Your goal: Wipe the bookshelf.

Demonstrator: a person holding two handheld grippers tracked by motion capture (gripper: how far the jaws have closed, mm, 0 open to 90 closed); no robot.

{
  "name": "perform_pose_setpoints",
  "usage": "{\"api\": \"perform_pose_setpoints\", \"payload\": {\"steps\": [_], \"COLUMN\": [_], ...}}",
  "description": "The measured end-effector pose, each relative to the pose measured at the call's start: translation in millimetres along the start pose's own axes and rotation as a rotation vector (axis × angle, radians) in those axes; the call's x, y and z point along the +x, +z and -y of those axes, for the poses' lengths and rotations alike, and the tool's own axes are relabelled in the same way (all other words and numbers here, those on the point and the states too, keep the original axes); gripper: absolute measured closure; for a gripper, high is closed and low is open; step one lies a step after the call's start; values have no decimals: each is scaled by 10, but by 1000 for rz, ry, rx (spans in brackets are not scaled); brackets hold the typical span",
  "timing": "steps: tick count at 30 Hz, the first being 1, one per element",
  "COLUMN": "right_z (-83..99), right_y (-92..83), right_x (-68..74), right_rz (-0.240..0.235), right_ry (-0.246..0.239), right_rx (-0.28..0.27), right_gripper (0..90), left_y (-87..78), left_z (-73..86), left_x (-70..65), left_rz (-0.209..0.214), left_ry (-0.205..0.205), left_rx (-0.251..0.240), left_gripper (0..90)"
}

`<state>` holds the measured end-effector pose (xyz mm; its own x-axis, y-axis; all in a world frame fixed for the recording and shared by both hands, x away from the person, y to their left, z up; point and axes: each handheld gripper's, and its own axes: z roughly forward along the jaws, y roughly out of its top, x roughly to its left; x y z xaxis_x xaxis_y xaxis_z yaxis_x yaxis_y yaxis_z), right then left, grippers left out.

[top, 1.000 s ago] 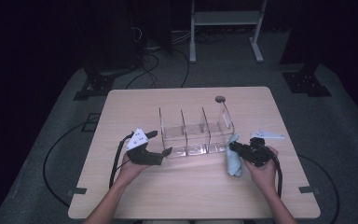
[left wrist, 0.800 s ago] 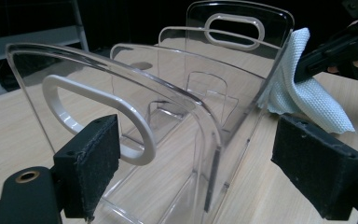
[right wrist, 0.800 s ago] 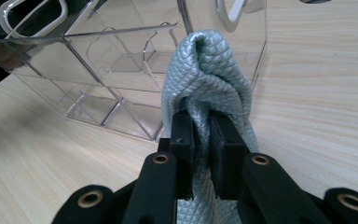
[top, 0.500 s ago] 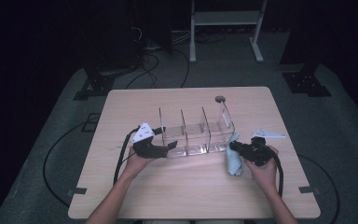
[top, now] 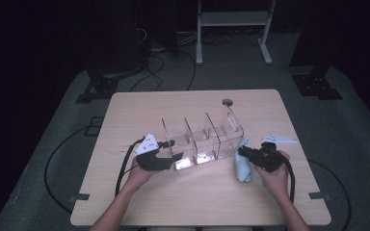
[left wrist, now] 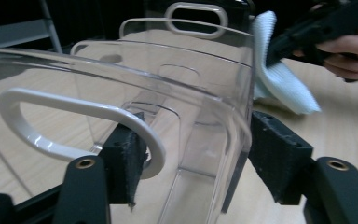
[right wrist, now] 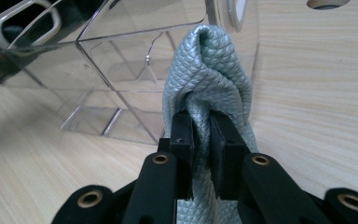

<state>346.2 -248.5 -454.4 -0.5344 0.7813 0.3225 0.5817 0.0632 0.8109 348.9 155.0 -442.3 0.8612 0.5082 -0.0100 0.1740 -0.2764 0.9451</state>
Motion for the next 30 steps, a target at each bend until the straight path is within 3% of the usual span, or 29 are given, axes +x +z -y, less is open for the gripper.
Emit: {"api": "perform_pose_setpoints", "payload": {"steps": [10,26,30], "right_z": [-41,-6,2], "right_y": [-86,-56,-50], "right_x": [-25,94,107], "right_rz": [21,10,5], "right_ry": [-15,-66,-65], "right_rx": [-17,3,2], "right_gripper": [798,797,797], "left_y": [-137,-400,-434], "left_z": [23,112,114], "left_x": [-322,-593,-599], "left_rz": [50,35,21], "left_ry": [51,42,45], "left_rx": [32,45,46], "left_gripper": [469,470,405]}}
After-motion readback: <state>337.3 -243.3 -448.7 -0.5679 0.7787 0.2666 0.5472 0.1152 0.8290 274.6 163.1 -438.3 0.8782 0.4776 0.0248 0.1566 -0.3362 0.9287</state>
